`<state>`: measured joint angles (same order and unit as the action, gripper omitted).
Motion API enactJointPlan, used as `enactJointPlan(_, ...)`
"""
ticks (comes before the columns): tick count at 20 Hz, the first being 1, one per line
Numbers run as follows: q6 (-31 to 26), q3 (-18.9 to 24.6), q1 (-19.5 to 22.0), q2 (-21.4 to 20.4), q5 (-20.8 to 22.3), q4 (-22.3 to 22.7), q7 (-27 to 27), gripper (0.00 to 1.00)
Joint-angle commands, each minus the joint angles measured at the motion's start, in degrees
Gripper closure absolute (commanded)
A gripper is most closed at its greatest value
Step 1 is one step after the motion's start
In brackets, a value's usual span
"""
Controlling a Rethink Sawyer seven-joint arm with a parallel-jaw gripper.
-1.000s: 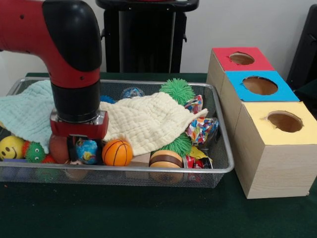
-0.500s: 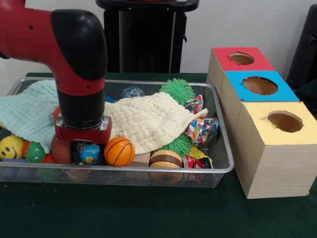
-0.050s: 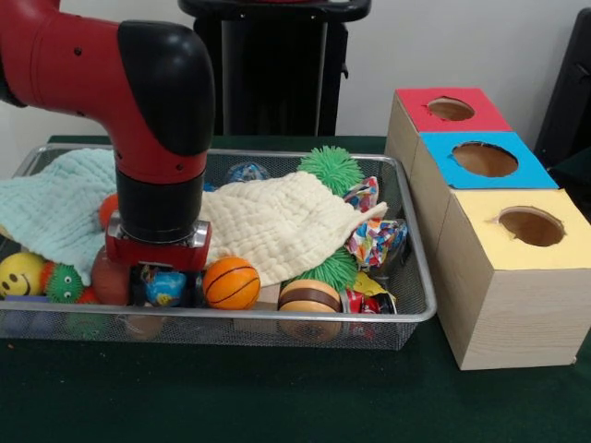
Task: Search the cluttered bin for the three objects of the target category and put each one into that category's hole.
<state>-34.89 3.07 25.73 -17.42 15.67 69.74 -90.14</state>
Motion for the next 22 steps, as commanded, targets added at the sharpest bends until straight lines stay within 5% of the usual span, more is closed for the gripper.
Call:
enactJointPlan(1, 5.06, -1.47, 0.82, 7.29, 0.4, -2.1, -10.43, 0.0)
enactJointPlan(22, 7.76, 1.15, 4.06, 12.47, 0.58, -7.95, -4.51, 0.0)
